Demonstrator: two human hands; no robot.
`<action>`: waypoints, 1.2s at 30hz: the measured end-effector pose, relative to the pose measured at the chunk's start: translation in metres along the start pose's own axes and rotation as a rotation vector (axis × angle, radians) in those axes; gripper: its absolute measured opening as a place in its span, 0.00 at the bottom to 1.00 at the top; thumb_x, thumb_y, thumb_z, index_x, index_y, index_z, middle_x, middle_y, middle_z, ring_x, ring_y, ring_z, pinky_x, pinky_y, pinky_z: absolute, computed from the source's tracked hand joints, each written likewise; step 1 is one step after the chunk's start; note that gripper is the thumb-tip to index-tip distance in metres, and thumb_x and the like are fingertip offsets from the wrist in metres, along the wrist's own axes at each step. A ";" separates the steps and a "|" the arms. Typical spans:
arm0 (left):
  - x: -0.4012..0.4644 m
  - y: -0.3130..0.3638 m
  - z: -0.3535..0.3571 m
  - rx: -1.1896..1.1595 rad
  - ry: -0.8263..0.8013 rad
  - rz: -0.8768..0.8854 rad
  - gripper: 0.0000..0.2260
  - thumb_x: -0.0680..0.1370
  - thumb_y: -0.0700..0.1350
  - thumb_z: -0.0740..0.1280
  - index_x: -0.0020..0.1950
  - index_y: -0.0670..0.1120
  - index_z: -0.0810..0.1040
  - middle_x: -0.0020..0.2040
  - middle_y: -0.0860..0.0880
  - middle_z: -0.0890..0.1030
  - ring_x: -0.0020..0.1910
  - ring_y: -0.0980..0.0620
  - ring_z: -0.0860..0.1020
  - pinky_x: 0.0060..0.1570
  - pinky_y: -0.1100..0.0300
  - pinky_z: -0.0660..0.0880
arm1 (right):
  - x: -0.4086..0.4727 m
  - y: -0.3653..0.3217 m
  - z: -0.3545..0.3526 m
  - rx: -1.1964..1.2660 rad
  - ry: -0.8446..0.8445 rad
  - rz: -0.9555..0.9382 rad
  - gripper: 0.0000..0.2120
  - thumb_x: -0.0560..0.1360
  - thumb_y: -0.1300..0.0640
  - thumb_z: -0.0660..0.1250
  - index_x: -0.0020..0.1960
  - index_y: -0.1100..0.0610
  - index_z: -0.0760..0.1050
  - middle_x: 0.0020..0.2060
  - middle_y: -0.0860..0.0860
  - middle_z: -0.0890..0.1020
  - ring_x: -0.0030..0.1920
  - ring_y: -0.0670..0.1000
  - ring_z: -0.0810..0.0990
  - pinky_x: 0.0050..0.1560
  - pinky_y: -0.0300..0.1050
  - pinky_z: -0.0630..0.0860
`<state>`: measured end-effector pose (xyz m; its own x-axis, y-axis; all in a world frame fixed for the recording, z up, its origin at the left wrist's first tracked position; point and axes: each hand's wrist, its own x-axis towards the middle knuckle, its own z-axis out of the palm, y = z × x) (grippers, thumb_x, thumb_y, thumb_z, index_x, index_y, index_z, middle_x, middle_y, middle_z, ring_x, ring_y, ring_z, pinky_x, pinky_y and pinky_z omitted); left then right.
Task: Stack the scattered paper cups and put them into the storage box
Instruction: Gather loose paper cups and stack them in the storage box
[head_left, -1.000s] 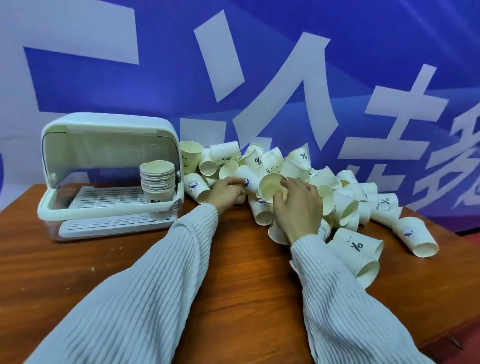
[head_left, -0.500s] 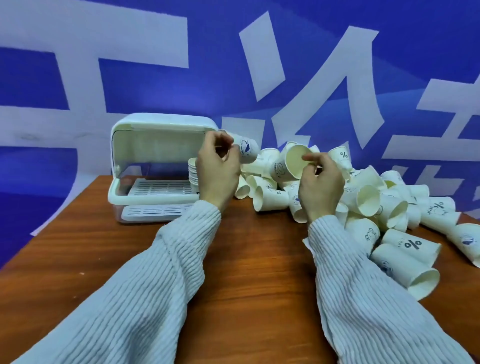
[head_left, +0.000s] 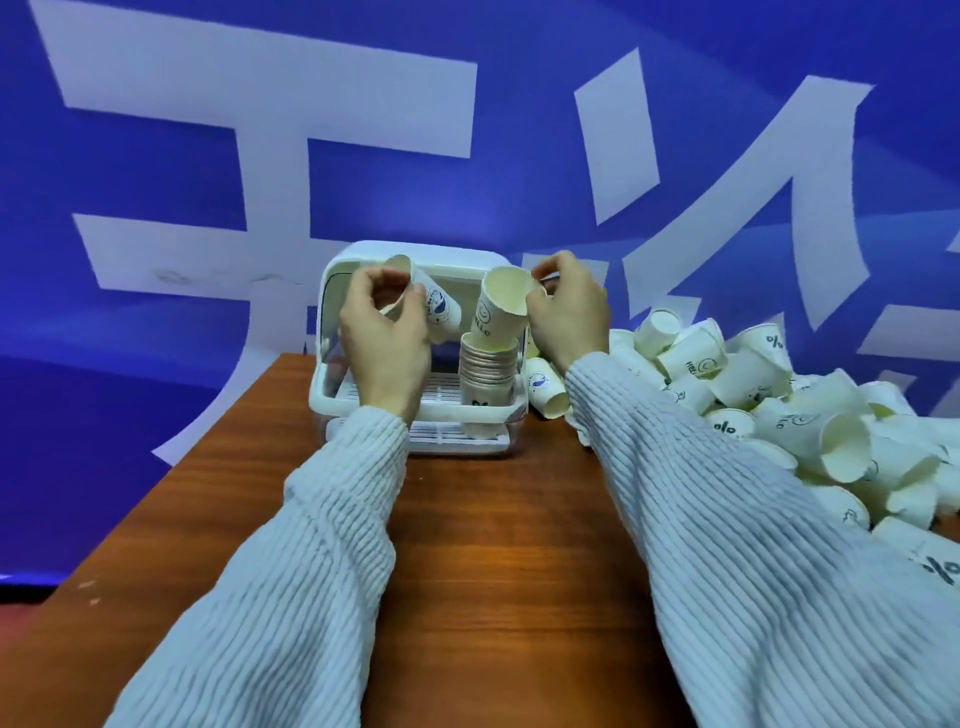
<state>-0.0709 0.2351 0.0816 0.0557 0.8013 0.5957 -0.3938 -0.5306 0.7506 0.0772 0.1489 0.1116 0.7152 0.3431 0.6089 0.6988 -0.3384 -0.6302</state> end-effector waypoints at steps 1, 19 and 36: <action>0.001 -0.001 -0.001 -0.002 0.003 -0.003 0.05 0.78 0.36 0.70 0.51 0.44 0.78 0.45 0.56 0.80 0.44 0.66 0.78 0.48 0.71 0.74 | 0.003 0.000 0.005 -0.066 -0.053 -0.009 0.08 0.78 0.59 0.64 0.55 0.53 0.79 0.52 0.52 0.85 0.54 0.58 0.80 0.54 0.51 0.76; 0.022 -0.011 0.046 0.225 -0.281 0.270 0.05 0.80 0.39 0.67 0.54 0.46 0.77 0.49 0.52 0.81 0.50 0.52 0.80 0.55 0.52 0.78 | -0.031 0.047 0.015 0.152 -0.087 0.159 0.16 0.81 0.50 0.64 0.67 0.50 0.74 0.53 0.45 0.80 0.56 0.51 0.81 0.59 0.51 0.77; -0.033 -0.043 0.052 0.830 -0.618 0.557 0.18 0.77 0.53 0.65 0.65 0.48 0.77 0.60 0.47 0.80 0.64 0.44 0.76 0.78 0.39 0.55 | -0.070 0.083 -0.050 0.169 -0.132 0.163 0.15 0.80 0.51 0.68 0.66 0.49 0.77 0.54 0.45 0.82 0.54 0.45 0.81 0.61 0.49 0.78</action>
<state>-0.0079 0.2166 0.0446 0.5901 0.2523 0.7669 0.2015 -0.9659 0.1627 0.0859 0.0532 0.0410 0.8031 0.4112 0.4312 0.5547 -0.2517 -0.7930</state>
